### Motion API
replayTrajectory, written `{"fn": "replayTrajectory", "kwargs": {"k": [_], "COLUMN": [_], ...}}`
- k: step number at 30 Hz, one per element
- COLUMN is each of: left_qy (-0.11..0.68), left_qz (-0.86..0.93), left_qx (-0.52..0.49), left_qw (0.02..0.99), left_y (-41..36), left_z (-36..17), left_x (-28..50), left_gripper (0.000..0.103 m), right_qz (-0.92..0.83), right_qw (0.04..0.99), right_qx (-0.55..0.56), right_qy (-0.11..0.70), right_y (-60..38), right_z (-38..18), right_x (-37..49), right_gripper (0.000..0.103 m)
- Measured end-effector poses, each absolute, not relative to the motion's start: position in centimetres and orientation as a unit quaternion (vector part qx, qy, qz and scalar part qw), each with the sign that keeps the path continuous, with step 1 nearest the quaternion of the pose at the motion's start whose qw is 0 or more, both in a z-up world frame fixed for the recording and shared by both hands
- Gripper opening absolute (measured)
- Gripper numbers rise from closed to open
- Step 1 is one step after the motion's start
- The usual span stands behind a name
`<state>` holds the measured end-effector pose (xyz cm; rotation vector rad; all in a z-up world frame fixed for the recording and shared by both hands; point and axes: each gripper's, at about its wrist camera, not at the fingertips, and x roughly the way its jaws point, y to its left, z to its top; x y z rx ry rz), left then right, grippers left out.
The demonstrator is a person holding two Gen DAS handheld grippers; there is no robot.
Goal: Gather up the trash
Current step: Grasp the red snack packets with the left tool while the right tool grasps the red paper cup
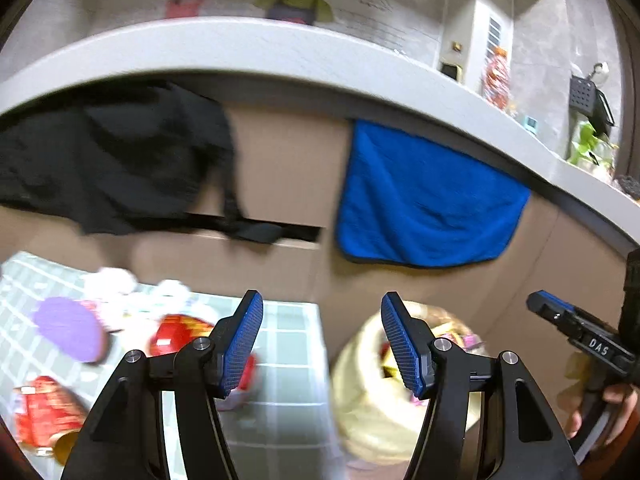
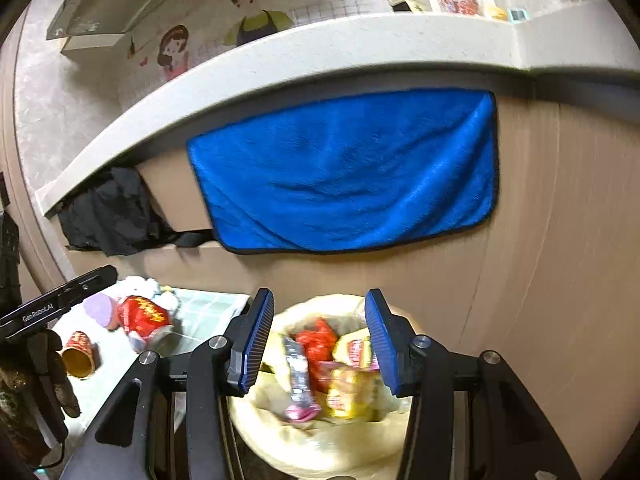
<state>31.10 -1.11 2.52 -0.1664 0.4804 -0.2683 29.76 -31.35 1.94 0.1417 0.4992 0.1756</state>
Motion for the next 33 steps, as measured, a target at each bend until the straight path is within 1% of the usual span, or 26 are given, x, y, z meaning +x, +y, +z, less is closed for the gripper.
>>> {"fn": "replayTrajectory", "kwargs": {"k": [8,16,20,33], "left_qy": [0.237,0.247,0.265,0.273], "left_qz": [-0.08,-0.016,0.014,0.04], "left_qx": [-0.069,-0.128,-0.136,-0.119], "left_qw": [0.966,0.96,0.955,0.954], "left_y": [5.7,15.3,18.9,22.5], "left_z": [2.2,-0.3,-1.6,-1.7], "left_x": [27.4,25.4,24.9,21.3], "left_gripper": [0.062,0.062,0.062,0.062], "right_qz": [0.116,0.171,0.197,0.301], "right_qw": [0.962,0.944,0.934,0.893], "right_qx": [0.05,0.028,0.012,-0.009], "right_qy": [0.243,0.281,0.298,0.333], "right_y": [-24.6,-16.1,-11.5,-1.5], "right_z": [3.0,1.2,0.1,-2.5], "right_x": [28.5,28.5,28.9,29.5], "right_gripper": [0.045,0.045,0.045,0.045]}}
